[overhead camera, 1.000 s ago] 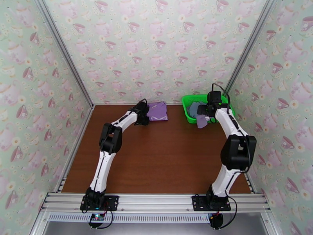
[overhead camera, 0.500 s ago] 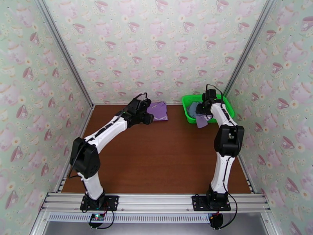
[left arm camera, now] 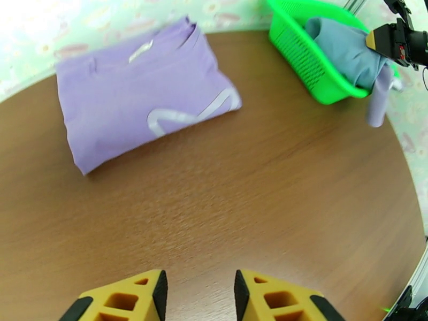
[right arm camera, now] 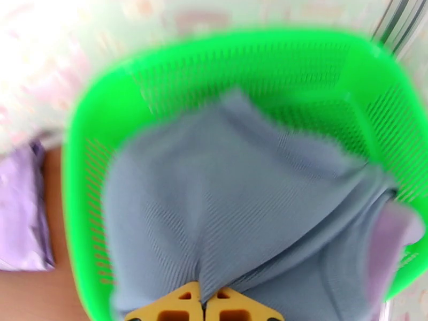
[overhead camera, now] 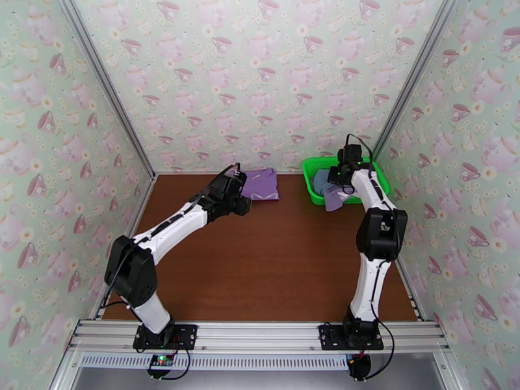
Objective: Fold and stack the mixed laundry pile
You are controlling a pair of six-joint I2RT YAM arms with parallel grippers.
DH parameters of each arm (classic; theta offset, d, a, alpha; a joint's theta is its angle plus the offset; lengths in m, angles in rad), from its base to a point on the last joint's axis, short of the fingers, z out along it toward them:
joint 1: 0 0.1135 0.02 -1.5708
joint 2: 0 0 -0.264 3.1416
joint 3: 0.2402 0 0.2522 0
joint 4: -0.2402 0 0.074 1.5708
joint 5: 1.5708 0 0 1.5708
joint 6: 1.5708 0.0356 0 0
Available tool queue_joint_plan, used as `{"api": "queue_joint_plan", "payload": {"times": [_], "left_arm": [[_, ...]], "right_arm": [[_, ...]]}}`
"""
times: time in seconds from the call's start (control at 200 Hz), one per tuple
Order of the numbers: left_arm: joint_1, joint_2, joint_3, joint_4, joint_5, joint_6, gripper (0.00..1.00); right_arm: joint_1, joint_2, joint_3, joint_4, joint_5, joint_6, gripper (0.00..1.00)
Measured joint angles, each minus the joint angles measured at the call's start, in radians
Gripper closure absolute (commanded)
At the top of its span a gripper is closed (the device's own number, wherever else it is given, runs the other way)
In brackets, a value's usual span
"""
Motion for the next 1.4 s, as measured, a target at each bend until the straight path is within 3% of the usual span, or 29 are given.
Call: {"api": "queue_joint_plan", "payload": {"times": [0.461,0.646,0.821,1.067,1.207,1.402], "left_arm": [[-0.001,0.003,-0.006,0.039,0.000,-0.012,0.64],[-0.001,0.016,-0.013,0.056,-0.008,-0.022,0.66],[-0.001,0.018,-0.060,0.092,-0.009,-0.037,0.67],[-0.001,-0.025,-0.108,0.103,-0.027,-0.039,0.67],[0.002,-0.174,-0.120,0.063,-0.060,-0.041,0.64],[0.005,-0.436,-0.120,-0.051,-0.095,-0.048,0.59]], "right_arm": [[0.000,-0.082,0.051,0.174,-0.036,0.132,1.00],[0.000,-0.077,0.229,0.235,-0.045,0.182,1.00],[0.000,-0.078,0.376,0.427,-0.083,0.260,1.00],[0.014,-0.158,0.303,0.504,-0.193,0.332,1.00],[0.105,-0.269,0.225,0.390,-0.220,0.281,1.00],[0.357,-0.516,-0.030,0.283,-0.202,0.213,1.00]]}}
